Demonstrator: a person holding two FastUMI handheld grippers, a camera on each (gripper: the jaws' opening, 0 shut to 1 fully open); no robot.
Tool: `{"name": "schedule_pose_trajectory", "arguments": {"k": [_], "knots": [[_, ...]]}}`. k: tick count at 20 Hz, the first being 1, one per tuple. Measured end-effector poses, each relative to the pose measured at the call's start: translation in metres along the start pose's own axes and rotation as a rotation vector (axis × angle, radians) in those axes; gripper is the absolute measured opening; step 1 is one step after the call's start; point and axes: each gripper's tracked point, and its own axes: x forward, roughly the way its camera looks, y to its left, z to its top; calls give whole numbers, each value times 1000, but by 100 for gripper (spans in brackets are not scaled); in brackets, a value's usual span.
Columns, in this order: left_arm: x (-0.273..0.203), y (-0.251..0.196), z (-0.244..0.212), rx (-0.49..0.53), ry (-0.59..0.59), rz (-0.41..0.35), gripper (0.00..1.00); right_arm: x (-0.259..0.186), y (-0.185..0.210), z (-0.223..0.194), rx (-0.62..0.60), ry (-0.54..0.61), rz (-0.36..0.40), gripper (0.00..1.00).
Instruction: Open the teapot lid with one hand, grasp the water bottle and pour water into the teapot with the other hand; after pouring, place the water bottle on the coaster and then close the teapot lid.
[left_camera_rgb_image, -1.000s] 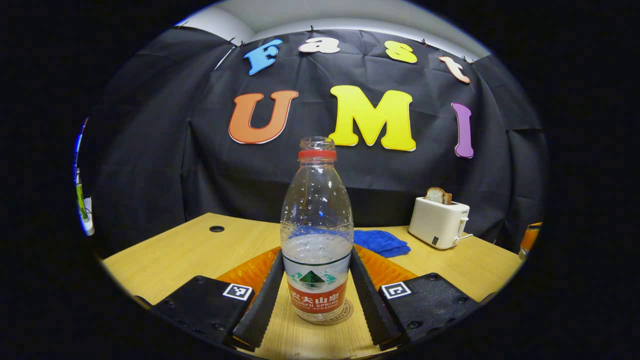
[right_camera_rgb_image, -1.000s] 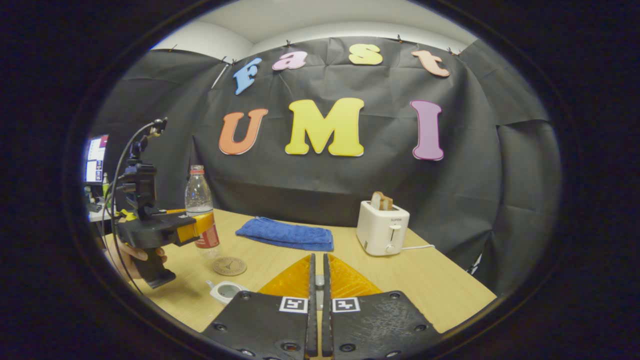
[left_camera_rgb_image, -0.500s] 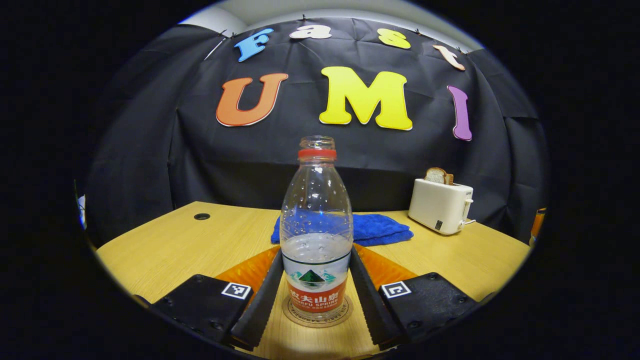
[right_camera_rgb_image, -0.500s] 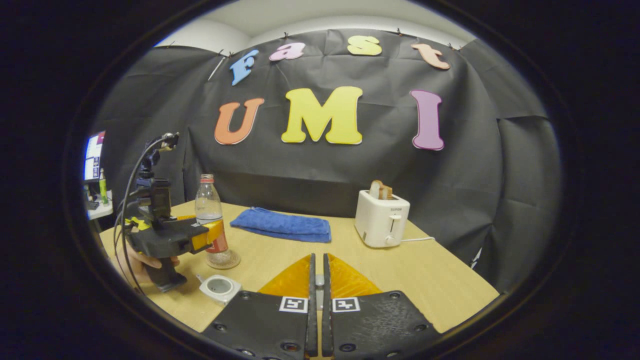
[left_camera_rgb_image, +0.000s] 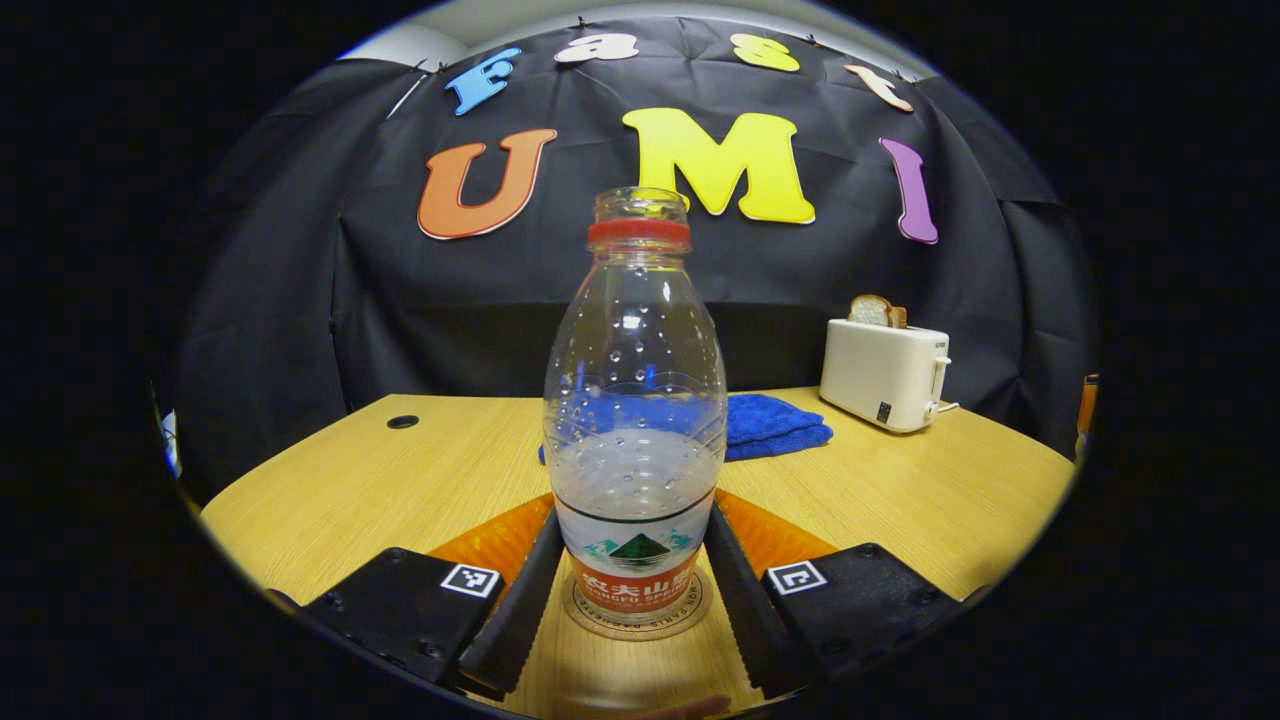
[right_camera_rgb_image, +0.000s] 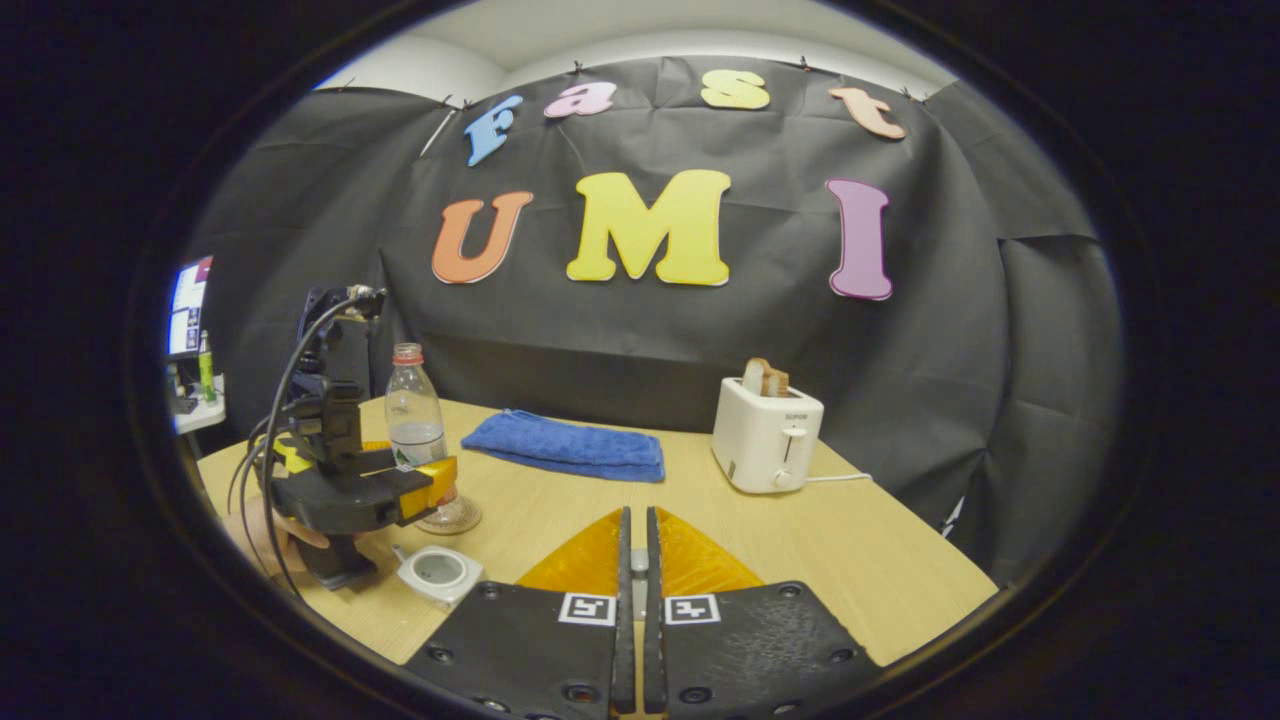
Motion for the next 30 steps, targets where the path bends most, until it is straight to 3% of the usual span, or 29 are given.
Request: {"name": "schedule_pose_trajectory", "arguments": {"k": [4,6,12,14,19,24,30], "knots": [[-5,-5,12,23,-38,-7,83,1,1,-2,0,4,1,3],[-5,-7,13,30,-42,-6,90,1,1,-1,0,3,2,4],[-8,-9,14,33,-42,-7,92,-1,2,1,-4,-1,4,3],[-14,-9,18,40,-53,-9,100,-1,2,1,-3,-2,4,3],[-33,-8,23,72,-85,-5,100,3,3,-2,-9,2,-6,4],[-72,18,26,127,-113,74,100,14,20,-14,6,-9,29,5],[-118,50,35,113,-135,113,99,27,55,-33,77,-20,95,4]]}}
